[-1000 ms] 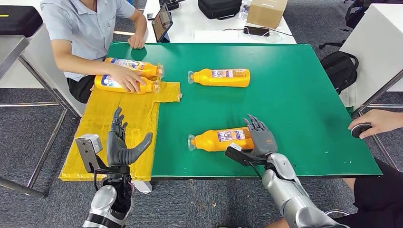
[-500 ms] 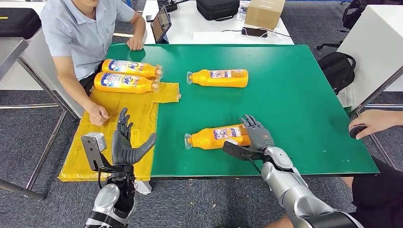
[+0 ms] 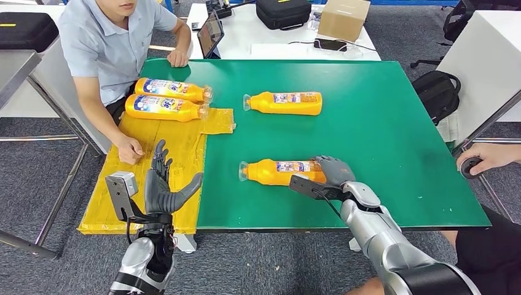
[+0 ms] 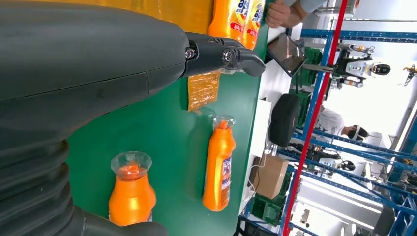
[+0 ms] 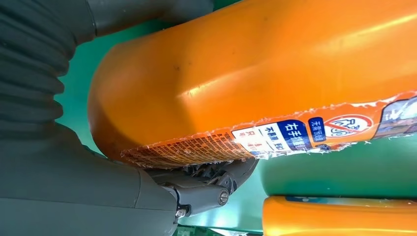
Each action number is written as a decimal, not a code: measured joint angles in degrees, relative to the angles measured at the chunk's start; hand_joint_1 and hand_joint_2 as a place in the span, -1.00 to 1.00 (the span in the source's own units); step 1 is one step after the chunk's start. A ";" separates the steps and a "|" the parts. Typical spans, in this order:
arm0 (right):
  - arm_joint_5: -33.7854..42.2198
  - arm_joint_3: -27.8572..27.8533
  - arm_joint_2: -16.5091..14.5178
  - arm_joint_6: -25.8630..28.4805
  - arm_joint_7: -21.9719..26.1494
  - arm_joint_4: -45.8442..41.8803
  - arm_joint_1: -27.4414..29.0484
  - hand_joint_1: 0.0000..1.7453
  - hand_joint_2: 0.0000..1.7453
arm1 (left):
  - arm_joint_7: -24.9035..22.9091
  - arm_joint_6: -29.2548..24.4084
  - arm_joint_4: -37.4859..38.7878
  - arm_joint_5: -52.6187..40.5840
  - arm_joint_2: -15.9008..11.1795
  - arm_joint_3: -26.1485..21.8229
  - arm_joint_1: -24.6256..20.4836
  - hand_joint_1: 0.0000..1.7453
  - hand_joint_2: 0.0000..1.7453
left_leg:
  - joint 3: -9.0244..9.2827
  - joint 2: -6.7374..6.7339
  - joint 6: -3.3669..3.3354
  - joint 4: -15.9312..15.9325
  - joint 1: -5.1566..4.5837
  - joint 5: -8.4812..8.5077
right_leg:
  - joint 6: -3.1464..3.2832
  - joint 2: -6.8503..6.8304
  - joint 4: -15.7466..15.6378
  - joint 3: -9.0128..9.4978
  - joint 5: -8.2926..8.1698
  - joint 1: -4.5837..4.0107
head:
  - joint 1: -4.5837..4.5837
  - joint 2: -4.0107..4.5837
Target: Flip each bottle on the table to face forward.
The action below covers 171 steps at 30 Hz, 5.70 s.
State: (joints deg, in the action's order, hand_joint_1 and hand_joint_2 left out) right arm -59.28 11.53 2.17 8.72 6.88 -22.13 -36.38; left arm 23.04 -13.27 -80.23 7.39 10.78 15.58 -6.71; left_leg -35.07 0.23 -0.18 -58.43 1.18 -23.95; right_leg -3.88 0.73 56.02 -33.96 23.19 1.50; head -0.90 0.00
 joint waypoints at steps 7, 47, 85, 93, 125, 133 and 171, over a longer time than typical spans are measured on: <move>7.82 -1.23 -0.05 0.39 9.14 -0.03 0.86 1.00 1.00 | 1.26 0.35 0.08 0.66 -0.13 -0.19 -0.02 -1.00 1.00 | -0.02 0.00 -0.02 0.00 0.00 0.00 | -0.02 0.00 -0.01 0.36 -0.05 0.00 | -0.02 0.00; 38.55 -3.89 -10.31 -0.72 30.93 -28.32 18.52 1.00 1.00 | 6.48 15.33 1.03 -6.03 -2.41 5.04 9.18 -1.00 1.00 | -1.12 0.03 0.03 0.00 0.02 0.07 | 0.10 -0.06 0.09 -0.45 -0.13 -0.02 | 0.00 0.00; 43.84 15.54 -17.50 -2.03 31.19 -25.59 20.55 -1.00 1.00 | 7.05 27.87 -2.75 8.46 -0.89 6.66 7.08 1.00 1.00 | -1.16 0.02 0.04 0.01 0.03 0.08 | 0.11 -0.06 0.10 -0.54 -0.13 -0.02 | 0.00 0.00; 42.70 16.46 -17.63 -2.78 31.17 -23.98 20.60 -1.00 -1.00 | 5.81 29.05 -1.86 9.50 -0.94 6.41 6.39 1.00 1.00 | -1.18 0.01 0.05 0.01 0.03 0.08 | 0.12 -0.06 0.10 -0.56 -0.13 -0.02 | -0.01 0.00; 46.17 11.14 -18.29 7.60 31.05 -26.68 23.01 -1.00 -1.00 | 1.26 11.42 0.84 -3.07 -3.94 -3.82 2.14 1.00 1.00 | -1.21 0.01 0.05 0.01 0.03 0.10 | 0.12 -0.06 0.11 -0.60 -0.14 -0.02 | -0.01 0.00; 48.82 8.45 -19.17 11.78 31.18 -27.62 23.48 -1.00 -1.00 | -0.72 -1.47 2.43 -25.36 -6.20 -3.97 -1.18 1.00 1.00 | -1.21 0.01 0.04 0.01 0.03 0.11 | 0.12 -0.06 0.11 -0.59 -0.14 -0.02 | -0.03 0.00; 53.51 11.51 -20.66 7.11 31.19 -33.12 25.07 -1.00 -1.00 | -3.73 12.80 39.80 -48.03 -17.33 -2.88 -22.57 -1.00 1.00 | -0.80 0.03 0.12 0.05 0.09 0.18 | 0.18 -0.06 0.16 -0.12 -0.13 -0.09 | -0.02 0.00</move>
State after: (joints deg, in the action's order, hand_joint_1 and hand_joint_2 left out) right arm -5.78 23.05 -18.49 15.82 38.07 -55.25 -11.31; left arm 19.30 -0.47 -40.43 -40.64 -6.56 12.71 -29.28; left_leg -35.87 0.26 -0.06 -58.38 1.27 -23.78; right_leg -3.69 0.67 56.17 -34.08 23.06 1.41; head -0.92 0.00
